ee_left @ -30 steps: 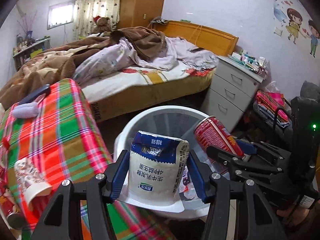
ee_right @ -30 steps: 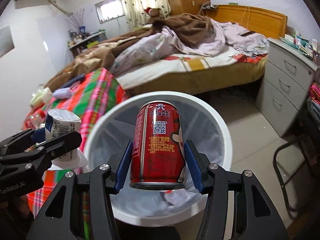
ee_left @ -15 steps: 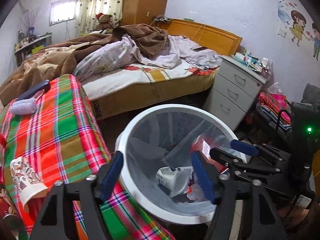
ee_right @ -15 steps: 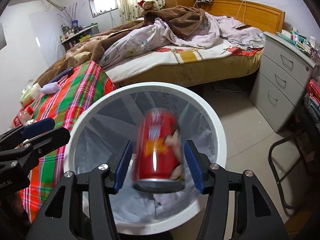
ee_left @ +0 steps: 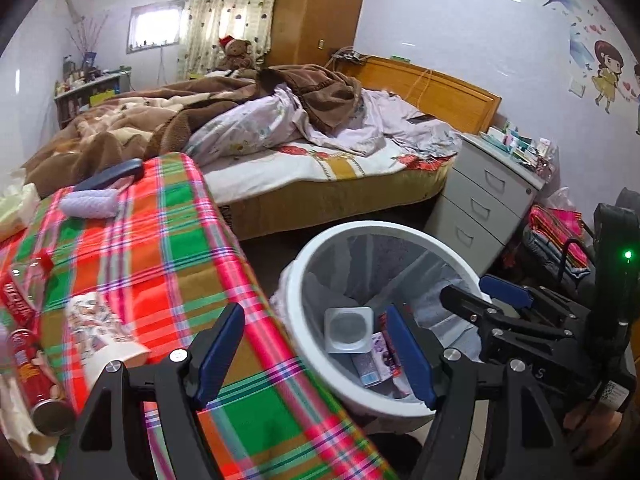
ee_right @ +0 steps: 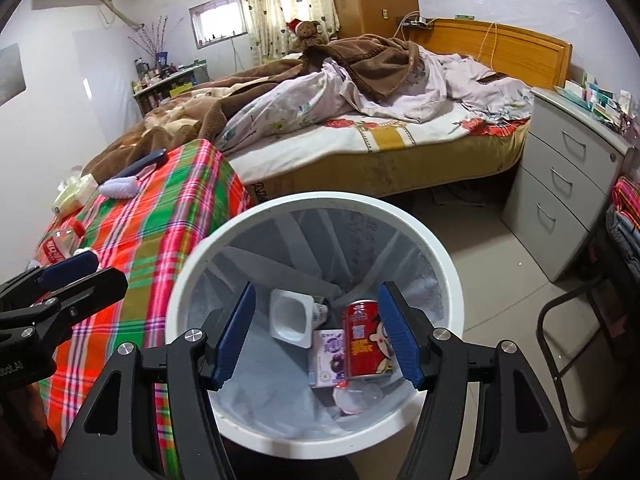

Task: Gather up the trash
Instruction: 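Move both tools back toward the remaining trash on the bed, then grasp the strawberry milk carton with the left tool while the right tool grasps the patterned paper cup, then lift the carton and paper cup and carry them toward the bin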

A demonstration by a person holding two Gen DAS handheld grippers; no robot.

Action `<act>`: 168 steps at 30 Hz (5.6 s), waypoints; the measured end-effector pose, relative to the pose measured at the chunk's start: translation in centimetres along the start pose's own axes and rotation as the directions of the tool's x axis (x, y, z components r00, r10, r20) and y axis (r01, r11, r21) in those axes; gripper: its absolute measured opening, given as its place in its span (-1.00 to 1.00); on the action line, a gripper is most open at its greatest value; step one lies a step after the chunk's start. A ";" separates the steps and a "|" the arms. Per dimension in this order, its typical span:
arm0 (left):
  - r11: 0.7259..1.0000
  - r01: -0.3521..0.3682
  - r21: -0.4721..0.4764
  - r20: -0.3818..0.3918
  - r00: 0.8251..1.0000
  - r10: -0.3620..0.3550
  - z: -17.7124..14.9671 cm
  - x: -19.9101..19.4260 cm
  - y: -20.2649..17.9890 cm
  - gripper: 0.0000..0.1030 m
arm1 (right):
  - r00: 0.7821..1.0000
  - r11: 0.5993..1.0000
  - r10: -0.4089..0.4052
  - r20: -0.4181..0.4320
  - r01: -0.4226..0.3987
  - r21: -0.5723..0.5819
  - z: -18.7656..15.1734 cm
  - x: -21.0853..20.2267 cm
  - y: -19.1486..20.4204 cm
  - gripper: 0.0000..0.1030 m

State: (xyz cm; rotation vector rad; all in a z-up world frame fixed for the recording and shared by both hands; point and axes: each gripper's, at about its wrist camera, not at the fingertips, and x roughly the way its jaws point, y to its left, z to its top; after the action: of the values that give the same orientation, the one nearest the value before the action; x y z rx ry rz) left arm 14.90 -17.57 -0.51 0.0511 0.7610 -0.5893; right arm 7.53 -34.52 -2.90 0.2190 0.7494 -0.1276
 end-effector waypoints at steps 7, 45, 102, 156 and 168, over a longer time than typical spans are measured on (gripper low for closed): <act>0.999 -0.029 -0.035 0.029 0.999 0.030 -0.5 -2.2 1.9 0.41 | 0.999 0.999 0.025 0.023 -0.024 -0.027 0.2 -0.8 1.9 0.26; 0.904 -0.318 -0.287 0.080 0.932 0.353 -6.0 -14.0 19.7 0.41 | 0.965 0.935 0.261 -0.002 -0.254 -0.249 0.5 0.6 17.2 0.26; 0.692 -0.523 -0.497 -0.189 0.844 0.502 -13.2 -13.1 38.7 0.22 | 0.931 0.900 0.276 -0.239 -0.338 -0.277 -0.6 8.5 26.0 0.11; 0.922 -0.281 -0.265 0.077 0.947 0.310 -5.0 -13.9 18.7 0.14 | 0.957 0.945 0.290 0.011 -0.285 -0.158 1.8 -0.5 15.5 -0.20; 0.975 -0.172 -0.141 0.100 0.977 0.187 -2.2 -10.4 10.7 0.14 | 0.975 0.974 0.212 0.066 -0.206 -0.094 2.2 -1.8 9.9 -0.20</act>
State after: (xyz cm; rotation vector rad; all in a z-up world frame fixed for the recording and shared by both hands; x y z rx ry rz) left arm 13.16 -3.03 3.00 -0.0349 0.6753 -0.3654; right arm 9.60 -25.34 1.41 0.2081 0.6506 0.0962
